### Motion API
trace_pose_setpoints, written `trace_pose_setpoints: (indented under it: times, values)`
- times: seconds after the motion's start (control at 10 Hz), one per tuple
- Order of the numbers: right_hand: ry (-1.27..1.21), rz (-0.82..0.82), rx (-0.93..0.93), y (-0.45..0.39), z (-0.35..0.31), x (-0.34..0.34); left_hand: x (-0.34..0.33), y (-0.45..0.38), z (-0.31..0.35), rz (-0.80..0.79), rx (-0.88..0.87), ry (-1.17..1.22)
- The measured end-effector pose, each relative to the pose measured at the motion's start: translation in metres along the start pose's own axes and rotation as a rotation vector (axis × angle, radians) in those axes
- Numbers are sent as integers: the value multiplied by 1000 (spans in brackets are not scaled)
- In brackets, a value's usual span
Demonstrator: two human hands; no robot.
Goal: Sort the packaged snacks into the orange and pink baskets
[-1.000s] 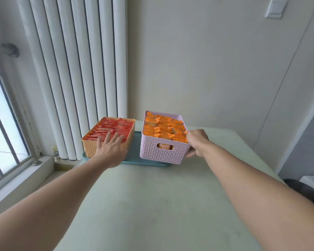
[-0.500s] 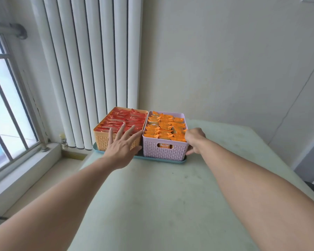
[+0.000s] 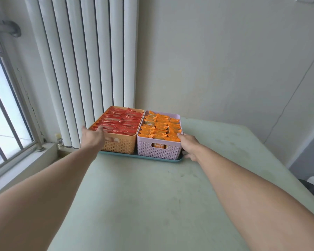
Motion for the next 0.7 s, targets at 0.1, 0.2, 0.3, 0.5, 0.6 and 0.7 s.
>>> trace_pose_setpoints:
  times: [0.1, 0.2, 0.3, 0.5, 0.6, 0.7]
  values:
    - [-11, -30, -25, 5, 0, -2, -7, -3, -4, -59, 50, 24]
    - [-20, -30, -29, 5, 1, -1, -8, -11, -1, -86, 2, -40]
    - [-8, -21, -22, 6, 0, 0, -9, -11, 0, -111, -24, -88]
    - [33, -56, -19, 10, -4, 0, -10, -11, -2, -118, -40, -94]
    - [29, -103, -30, 17, -4, -1, -10, -11, -4, -117, -47, -81]
    - [20, -115, -20, 25, -9, 3, -10, -11, -5, -111, -37, -57]
Point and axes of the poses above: each hand's wrist, its own y-axis away from the middle knuckle, its own x-axis out of the back of the hand, z = x × y, the point moved 10 cm from there along -y, towards the middle knuckle, and after that the axes turned 4 degrees about z, right-handed, at the moved point
